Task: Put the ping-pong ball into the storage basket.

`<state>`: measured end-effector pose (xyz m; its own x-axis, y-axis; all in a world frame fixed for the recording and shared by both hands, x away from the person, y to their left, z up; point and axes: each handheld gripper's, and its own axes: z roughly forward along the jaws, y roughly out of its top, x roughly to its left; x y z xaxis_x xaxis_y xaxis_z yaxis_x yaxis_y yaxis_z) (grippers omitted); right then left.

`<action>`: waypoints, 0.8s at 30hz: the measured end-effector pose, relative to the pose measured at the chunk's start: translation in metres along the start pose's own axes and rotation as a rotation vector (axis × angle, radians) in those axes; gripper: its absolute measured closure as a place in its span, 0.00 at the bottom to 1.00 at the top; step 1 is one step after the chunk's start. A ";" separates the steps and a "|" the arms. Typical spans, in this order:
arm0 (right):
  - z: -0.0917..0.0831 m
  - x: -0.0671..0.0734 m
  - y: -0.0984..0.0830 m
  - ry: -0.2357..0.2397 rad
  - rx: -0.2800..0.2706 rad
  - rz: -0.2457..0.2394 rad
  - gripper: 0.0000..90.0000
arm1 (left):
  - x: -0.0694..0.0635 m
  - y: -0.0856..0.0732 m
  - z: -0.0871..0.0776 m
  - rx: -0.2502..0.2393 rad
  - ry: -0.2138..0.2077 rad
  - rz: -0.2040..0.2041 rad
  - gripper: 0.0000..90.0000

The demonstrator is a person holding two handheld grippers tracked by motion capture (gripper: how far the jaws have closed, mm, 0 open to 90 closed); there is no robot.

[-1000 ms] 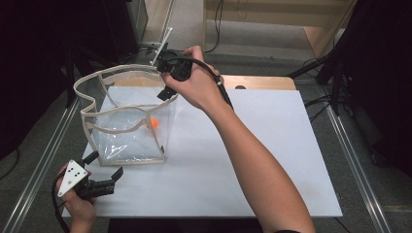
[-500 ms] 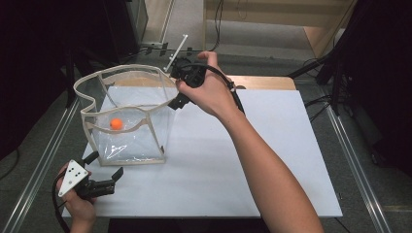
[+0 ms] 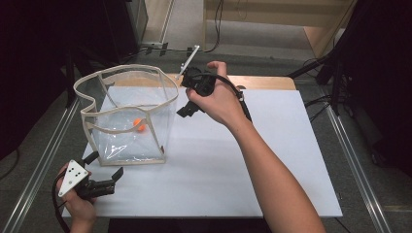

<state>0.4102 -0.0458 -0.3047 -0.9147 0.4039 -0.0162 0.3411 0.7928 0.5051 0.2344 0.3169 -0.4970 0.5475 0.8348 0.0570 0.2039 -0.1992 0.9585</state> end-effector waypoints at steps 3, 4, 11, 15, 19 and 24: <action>0.001 -0.001 -0.006 0.002 -0.002 0.010 0.00 | 0.000 0.000 0.000 -0.002 0.000 0.000 0.00; 0.002 -0.001 -0.007 0.001 -0.006 0.015 0.00 | 0.000 0.000 0.000 0.000 0.000 0.000 0.00; 0.004 -0.001 -0.019 -0.012 0.000 0.025 0.00 | 0.000 0.000 0.000 0.000 0.000 -0.001 0.00; 0.006 -0.001 -0.026 -0.021 0.002 0.027 0.00 | 0.000 0.000 0.000 0.000 0.000 -0.001 0.00; 0.008 -0.001 -0.032 -0.025 0.003 0.031 0.00 | 0.000 0.000 0.000 0.000 -0.001 -0.002 0.00; 0.008 -0.001 -0.038 -0.028 -0.005 0.031 0.00 | 0.001 0.000 0.000 0.001 -0.001 -0.002 0.00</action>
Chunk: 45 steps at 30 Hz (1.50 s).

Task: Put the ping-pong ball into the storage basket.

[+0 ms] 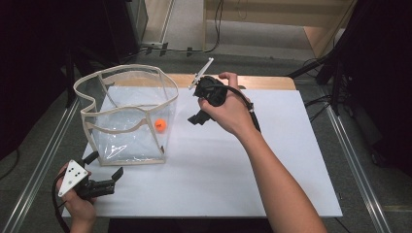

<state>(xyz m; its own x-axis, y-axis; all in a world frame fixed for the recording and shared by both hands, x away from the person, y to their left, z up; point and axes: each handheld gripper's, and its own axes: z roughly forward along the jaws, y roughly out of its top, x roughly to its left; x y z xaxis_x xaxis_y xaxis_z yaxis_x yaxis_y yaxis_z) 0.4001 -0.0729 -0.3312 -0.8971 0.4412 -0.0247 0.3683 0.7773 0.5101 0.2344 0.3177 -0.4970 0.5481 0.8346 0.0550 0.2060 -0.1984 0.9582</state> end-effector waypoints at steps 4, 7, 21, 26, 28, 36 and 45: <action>0.000 0.001 -0.005 -0.012 0.001 0.003 0.00 | 0.000 0.000 0.000 0.001 0.001 0.002 0.00; 0.000 0.001 -0.008 -0.012 -0.004 -0.005 0.00 | 0.000 0.000 0.000 0.000 0.001 0.001 0.00; 0.004 0.000 -0.030 -0.010 -0.011 0.010 0.00 | 0.000 0.000 0.000 0.000 0.002 0.002 0.00; 0.004 0.000 -0.037 -0.013 -0.016 0.022 0.00 | 0.000 0.000 0.000 0.000 0.000 0.005 0.00; 0.005 -0.001 -0.040 -0.014 -0.019 0.018 0.00 | 0.000 0.000 0.000 0.001 0.001 0.005 0.00; 0.008 -0.002 -0.051 -0.012 -0.025 0.028 0.00 | -0.001 0.000 0.000 0.000 0.002 0.005 0.00; 0.009 -0.002 -0.063 -0.015 -0.026 0.045 0.00 | -0.001 0.000 0.000 0.001 0.002 0.005 0.00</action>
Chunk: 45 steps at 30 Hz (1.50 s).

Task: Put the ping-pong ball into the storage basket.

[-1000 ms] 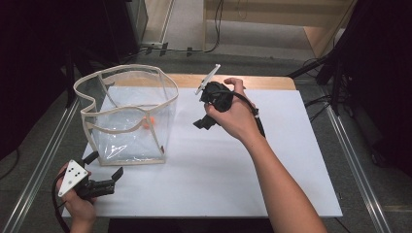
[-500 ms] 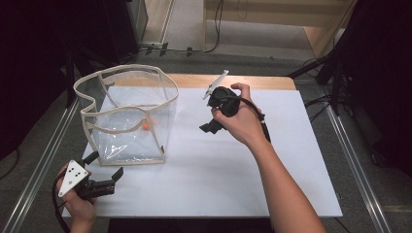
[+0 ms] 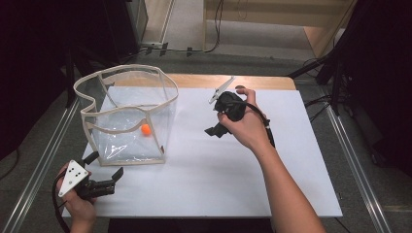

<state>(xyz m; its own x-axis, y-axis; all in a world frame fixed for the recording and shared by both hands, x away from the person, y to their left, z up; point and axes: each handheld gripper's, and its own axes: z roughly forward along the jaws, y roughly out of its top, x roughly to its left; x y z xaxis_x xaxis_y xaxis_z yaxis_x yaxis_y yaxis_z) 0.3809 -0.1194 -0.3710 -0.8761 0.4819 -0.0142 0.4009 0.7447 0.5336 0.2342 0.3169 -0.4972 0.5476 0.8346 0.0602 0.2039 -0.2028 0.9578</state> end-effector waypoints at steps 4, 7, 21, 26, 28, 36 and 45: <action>0.000 0.000 -0.006 -0.001 -0.002 0.013 0.00 | 0.000 0.000 0.000 0.002 0.000 0.002 0.00; 0.000 -0.001 -0.010 0.000 -0.003 0.007 0.00 | 0.000 0.000 0.000 0.001 0.001 0.000 0.00; 0.001 -0.005 -0.034 -0.005 -0.014 0.050 0.00 | 0.000 0.000 0.000 0.001 0.001 0.001 0.00; 0.000 -0.007 -0.044 -0.006 -0.013 0.063 0.00 | 0.000 0.000 0.000 0.001 0.001 0.001 0.00; 0.000 -0.008 -0.049 -0.009 -0.017 0.071 0.00 | 0.000 0.000 0.000 0.002 0.001 0.001 0.00; -0.002 -0.010 -0.066 -0.011 -0.028 0.104 0.00 | 0.000 0.000 0.000 0.001 0.001 0.001 0.00; -0.006 -0.012 -0.083 -0.023 -0.042 0.128 0.00 | 0.000 0.000 0.000 0.001 0.002 0.000 0.00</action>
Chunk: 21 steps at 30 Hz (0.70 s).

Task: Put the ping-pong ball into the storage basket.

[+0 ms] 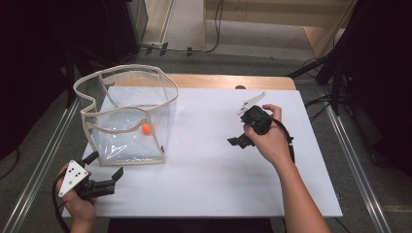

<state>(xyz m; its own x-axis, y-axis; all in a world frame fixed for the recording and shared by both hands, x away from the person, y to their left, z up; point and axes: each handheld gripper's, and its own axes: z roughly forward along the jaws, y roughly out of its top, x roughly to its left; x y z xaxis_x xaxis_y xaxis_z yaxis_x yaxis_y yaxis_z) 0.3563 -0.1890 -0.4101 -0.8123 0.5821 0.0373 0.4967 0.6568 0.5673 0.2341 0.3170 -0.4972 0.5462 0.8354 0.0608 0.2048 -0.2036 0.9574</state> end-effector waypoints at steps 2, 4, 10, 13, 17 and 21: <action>-0.001 -0.001 -0.004 -0.004 -0.004 0.009 0.00 | 0.000 0.000 0.000 0.000 0.000 0.001 0.00; -0.002 -0.001 -0.009 -0.003 -0.007 0.022 0.00 | 0.000 0.000 0.000 -0.001 0.001 0.000 0.00; -0.003 -0.002 -0.024 -0.006 -0.018 0.047 0.00 | 0.000 0.000 0.000 0.000 0.002 0.001 0.00; -0.003 -0.004 -0.034 -0.008 -0.022 0.063 0.00 | 0.000 0.000 0.000 0.000 0.002 0.000 0.00; -0.003 -0.005 -0.047 -0.010 -0.030 0.091 0.00 | 0.000 0.000 0.000 0.002 0.002 0.002 0.00; -0.005 -0.007 -0.060 -0.007 -0.047 0.110 0.00 | 0.000 0.000 0.000 0.001 0.003 0.002 0.00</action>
<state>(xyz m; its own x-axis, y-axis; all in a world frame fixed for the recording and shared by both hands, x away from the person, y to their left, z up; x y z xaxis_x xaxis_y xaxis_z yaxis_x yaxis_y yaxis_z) 0.3304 -0.2349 -0.4409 -0.7515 0.6527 0.0957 0.5677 0.5660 0.5978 0.2339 0.3168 -0.4973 0.5444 0.8364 0.0635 0.2048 -0.2059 0.9569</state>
